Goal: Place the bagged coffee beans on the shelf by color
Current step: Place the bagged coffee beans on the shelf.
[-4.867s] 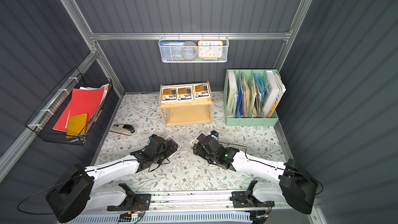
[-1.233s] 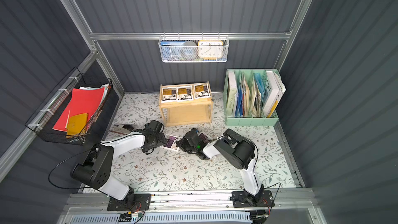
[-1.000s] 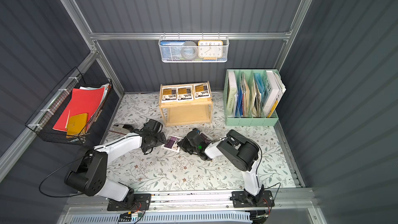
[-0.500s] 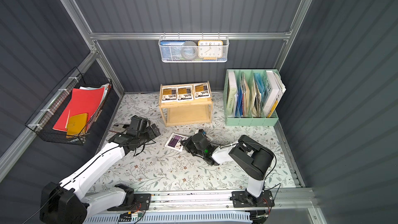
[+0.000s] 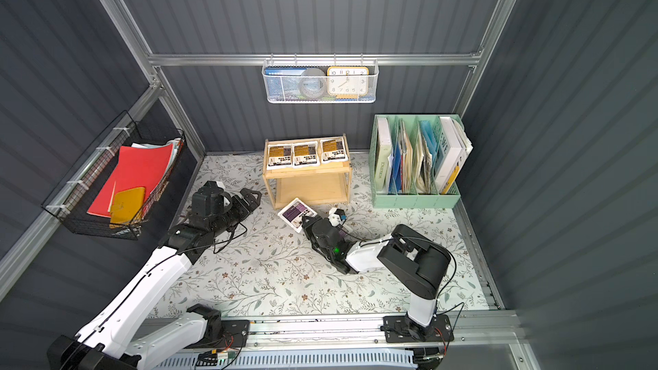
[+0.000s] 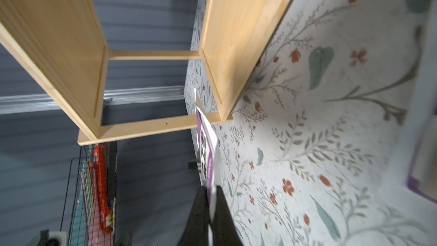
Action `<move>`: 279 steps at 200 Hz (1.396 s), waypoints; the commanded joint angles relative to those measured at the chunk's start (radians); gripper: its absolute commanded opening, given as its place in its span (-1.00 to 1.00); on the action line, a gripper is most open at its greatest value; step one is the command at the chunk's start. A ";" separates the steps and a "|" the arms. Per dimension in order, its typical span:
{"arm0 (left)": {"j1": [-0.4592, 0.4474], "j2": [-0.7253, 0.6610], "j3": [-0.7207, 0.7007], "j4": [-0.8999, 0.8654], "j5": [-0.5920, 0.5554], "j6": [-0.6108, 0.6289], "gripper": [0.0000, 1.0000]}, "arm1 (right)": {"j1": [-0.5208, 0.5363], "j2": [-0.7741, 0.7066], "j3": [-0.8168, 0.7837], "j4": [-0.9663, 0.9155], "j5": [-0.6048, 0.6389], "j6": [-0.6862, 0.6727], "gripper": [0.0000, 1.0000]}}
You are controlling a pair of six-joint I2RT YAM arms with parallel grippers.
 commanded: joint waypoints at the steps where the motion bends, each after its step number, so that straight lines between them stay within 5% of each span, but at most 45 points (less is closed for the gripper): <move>1: 0.025 -0.016 -0.037 0.086 0.111 -0.063 1.00 | 0.004 0.069 0.067 0.036 0.141 0.026 -1.00; 49: 0.102 0.017 -0.105 0.186 0.295 -0.083 1.00 | -0.008 0.223 0.208 0.041 0.225 0.074 -1.00; 108: 0.119 0.028 -0.079 0.050 0.239 0.083 1.00 | -0.061 0.345 0.363 0.004 0.243 0.092 -1.00; 241: 0.135 0.080 -0.085 0.071 0.279 0.102 1.00 | -0.105 0.557 0.705 -0.203 0.191 0.104 -1.00; 279: 0.138 0.078 -0.088 0.074 0.282 0.102 1.00 | -0.104 0.585 0.764 -0.225 0.134 0.068 -0.36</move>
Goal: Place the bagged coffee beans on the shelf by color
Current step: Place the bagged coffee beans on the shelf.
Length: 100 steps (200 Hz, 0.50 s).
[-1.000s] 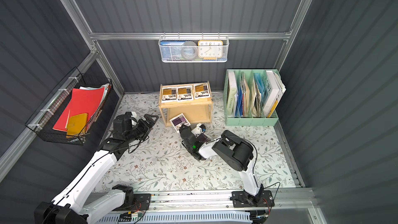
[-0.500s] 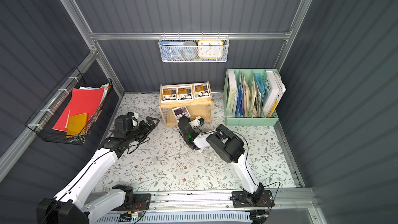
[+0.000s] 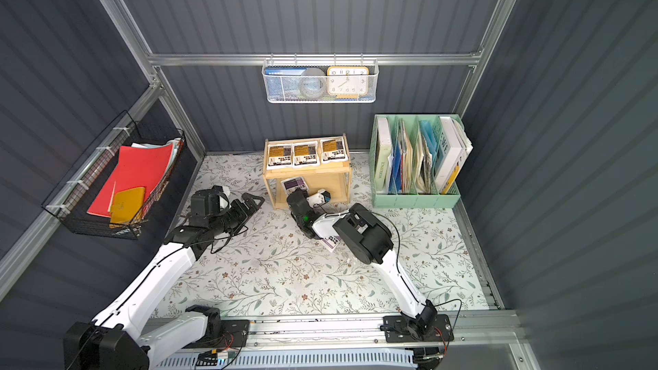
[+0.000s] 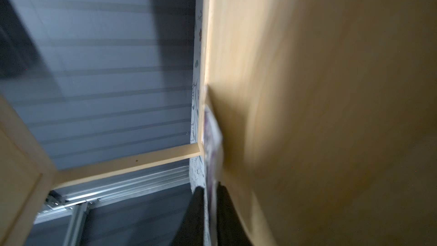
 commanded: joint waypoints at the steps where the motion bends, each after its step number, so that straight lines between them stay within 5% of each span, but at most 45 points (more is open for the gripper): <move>1: 0.007 0.003 0.002 -0.001 0.014 0.027 1.00 | -0.001 0.019 0.043 -0.038 -0.041 -0.041 -0.35; 100: 0.015 -0.014 -0.015 0.002 0.019 0.024 1.00 | 0.032 0.021 0.073 -0.110 -0.090 -0.065 0.06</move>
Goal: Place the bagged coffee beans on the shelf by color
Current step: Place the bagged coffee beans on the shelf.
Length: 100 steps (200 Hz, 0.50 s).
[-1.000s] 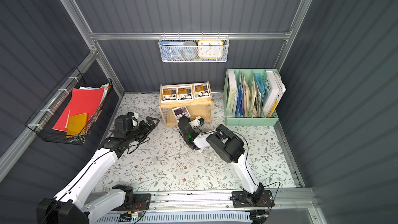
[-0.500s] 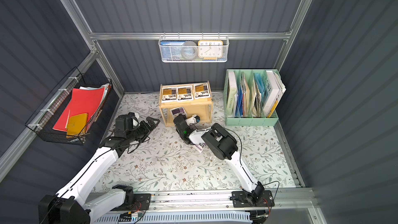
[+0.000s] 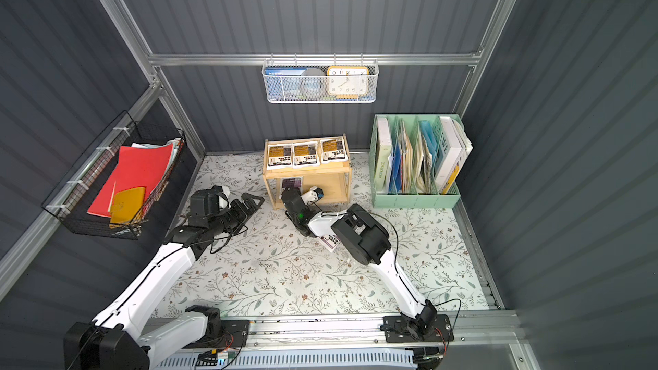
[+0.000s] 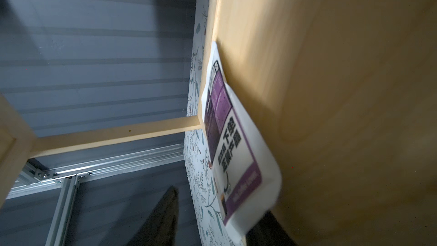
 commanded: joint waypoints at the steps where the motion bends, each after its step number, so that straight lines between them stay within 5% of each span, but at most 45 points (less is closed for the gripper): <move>1: 0.008 -0.015 -0.015 0.002 0.012 0.024 1.00 | 0.010 0.006 0.005 -0.034 -0.008 -0.018 0.07; 59: 0.008 -0.032 -0.019 -0.006 0.012 0.021 1.00 | 0.021 -0.076 -0.073 -0.093 0.003 -0.017 0.49; 100: 0.010 -0.042 -0.019 -0.008 0.013 0.018 1.00 | 0.025 -0.152 -0.172 -0.089 0.022 -0.013 0.54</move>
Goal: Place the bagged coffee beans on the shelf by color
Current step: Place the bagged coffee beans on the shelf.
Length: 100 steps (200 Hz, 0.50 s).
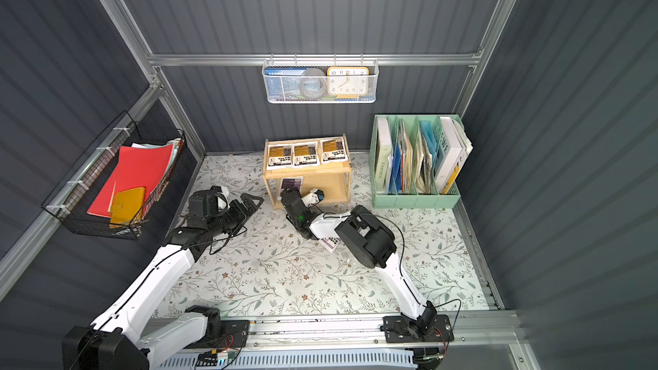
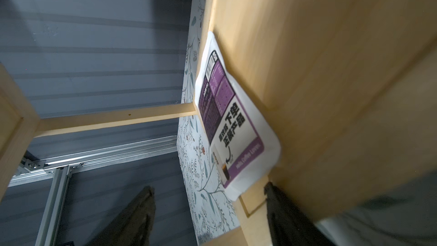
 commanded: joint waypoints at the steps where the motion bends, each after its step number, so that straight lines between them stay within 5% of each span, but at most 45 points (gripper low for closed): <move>1: 0.006 -0.022 -0.014 -0.006 0.011 0.018 1.00 | 0.009 -0.040 -0.055 -0.037 0.022 -0.007 0.54; 100: 0.006 -0.068 0.061 -0.136 -0.086 0.222 1.00 | 0.009 -0.401 -0.430 0.030 -0.152 -0.167 0.54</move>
